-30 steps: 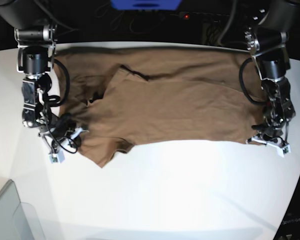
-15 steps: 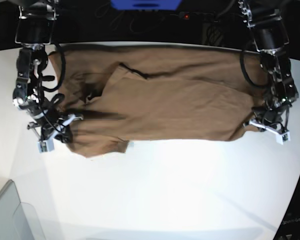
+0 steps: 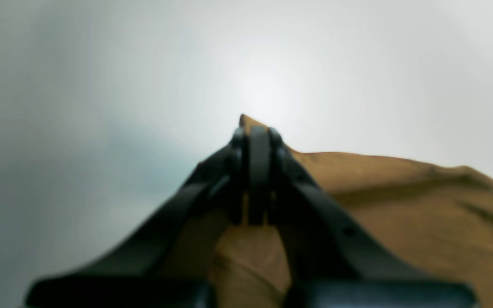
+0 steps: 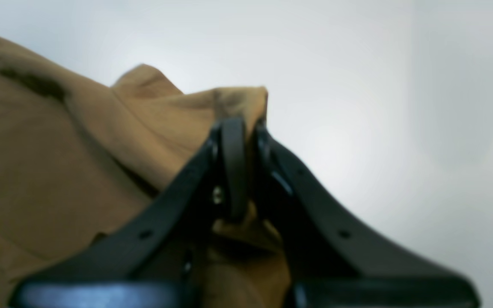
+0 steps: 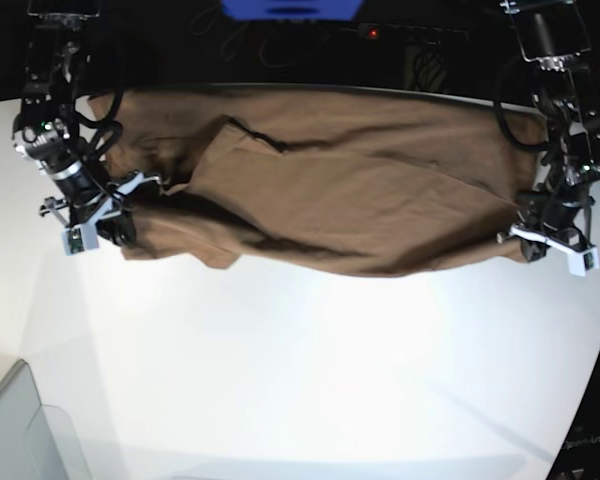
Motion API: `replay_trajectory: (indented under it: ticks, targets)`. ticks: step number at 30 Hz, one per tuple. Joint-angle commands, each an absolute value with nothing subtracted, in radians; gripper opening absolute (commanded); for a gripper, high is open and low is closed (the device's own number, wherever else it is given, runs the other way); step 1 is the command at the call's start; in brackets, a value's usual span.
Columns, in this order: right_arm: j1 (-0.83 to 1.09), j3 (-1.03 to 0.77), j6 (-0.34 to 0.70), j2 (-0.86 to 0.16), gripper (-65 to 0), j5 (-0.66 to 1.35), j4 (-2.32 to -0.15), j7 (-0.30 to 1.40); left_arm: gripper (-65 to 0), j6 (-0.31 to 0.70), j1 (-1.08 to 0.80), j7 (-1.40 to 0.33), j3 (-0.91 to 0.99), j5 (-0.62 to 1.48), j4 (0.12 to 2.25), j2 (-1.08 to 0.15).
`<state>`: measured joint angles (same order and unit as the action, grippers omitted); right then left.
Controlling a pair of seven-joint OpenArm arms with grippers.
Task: Layout the t-shirt on the table in an organized manner, then fold the t-shirt properly
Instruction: 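Lift the hem with both grippers and fold it over toward the collar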
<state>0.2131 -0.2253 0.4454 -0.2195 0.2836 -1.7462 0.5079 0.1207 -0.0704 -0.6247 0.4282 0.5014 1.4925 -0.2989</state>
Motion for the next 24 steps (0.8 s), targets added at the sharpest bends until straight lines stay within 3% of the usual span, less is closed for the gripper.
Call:
replay_trajectory:
  ticks: [1,11,17,24]
  targets:
    - [0.216,-0.231,0.446,-0.232,-65.0,0.295,-1.781,0.481,-65.0,0.124,-0.073,-0.607,0.440,0.506,1.524,-0.314]
    - [0.271,-0.286,0.447,-0.232,-65.0,0.295,-1.814,0.481,-65.0,0.127,-0.137,-0.697,0.547,0.507,1.649,-0.312]
    - [0.323,-0.323,0.627,-0.206,-65.0,0.295,-1.828,0.481,-65.0,0.127,-0.154,-0.792,0.621,0.507,1.719,-0.283]
    - [0.355,-0.435,0.698,-0.142,-65.0,0.291,-1.825,0.483,-65.0,0.128,-0.160,-0.918,0.697,0.507,1.770,-0.282]
